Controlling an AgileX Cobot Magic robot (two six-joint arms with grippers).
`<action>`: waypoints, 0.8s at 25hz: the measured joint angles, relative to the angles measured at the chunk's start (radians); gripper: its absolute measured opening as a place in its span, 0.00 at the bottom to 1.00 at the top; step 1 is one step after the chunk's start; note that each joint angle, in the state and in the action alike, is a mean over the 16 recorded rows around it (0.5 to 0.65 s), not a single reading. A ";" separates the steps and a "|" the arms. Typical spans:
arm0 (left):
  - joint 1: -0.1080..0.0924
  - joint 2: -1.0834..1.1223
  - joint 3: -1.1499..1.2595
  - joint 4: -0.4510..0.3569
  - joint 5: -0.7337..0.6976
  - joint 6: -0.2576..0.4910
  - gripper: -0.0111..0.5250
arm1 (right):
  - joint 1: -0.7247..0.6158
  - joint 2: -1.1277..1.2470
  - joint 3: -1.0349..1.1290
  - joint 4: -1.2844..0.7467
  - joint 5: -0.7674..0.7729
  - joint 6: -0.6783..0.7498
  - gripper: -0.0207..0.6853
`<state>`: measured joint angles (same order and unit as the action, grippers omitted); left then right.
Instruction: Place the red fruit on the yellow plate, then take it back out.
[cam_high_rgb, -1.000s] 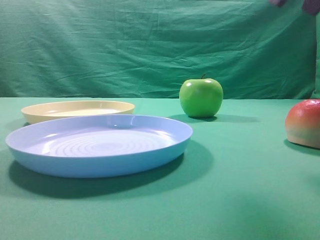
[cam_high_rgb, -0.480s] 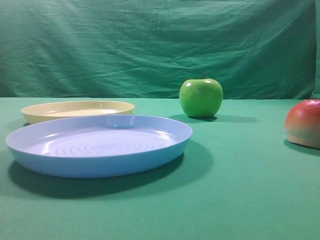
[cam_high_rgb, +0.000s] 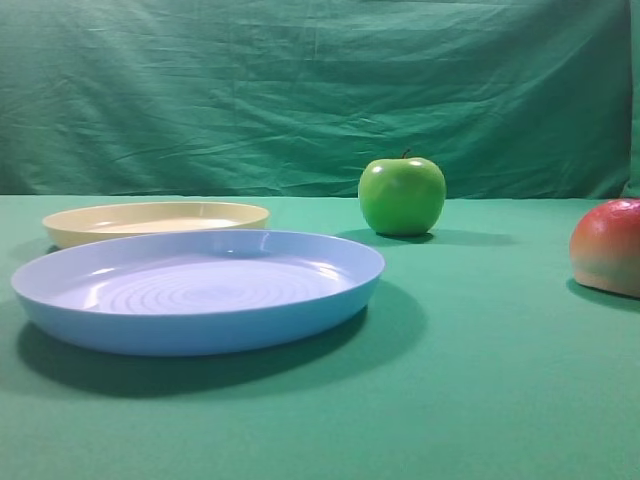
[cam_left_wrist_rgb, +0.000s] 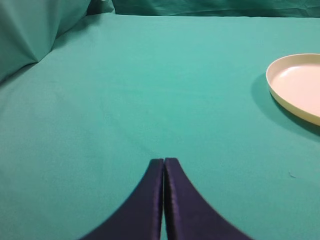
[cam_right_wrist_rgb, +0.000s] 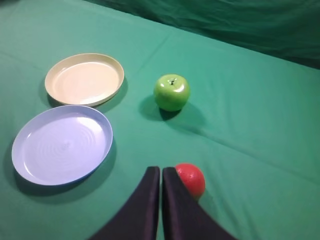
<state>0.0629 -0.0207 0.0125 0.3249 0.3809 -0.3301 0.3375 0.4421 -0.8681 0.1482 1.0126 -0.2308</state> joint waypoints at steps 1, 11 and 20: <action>0.000 0.000 0.000 0.000 0.000 0.000 0.02 | 0.000 -0.021 0.003 -0.012 0.005 0.007 0.03; 0.000 0.000 0.000 0.000 0.000 0.000 0.02 | -0.080 -0.135 0.013 -0.125 0.008 0.090 0.03; 0.000 0.000 0.000 0.000 0.000 0.000 0.02 | -0.237 -0.214 0.161 -0.153 -0.132 0.121 0.03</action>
<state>0.0629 -0.0207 0.0125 0.3249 0.3809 -0.3301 0.1007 0.2281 -0.7072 -0.0045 0.8804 -0.1099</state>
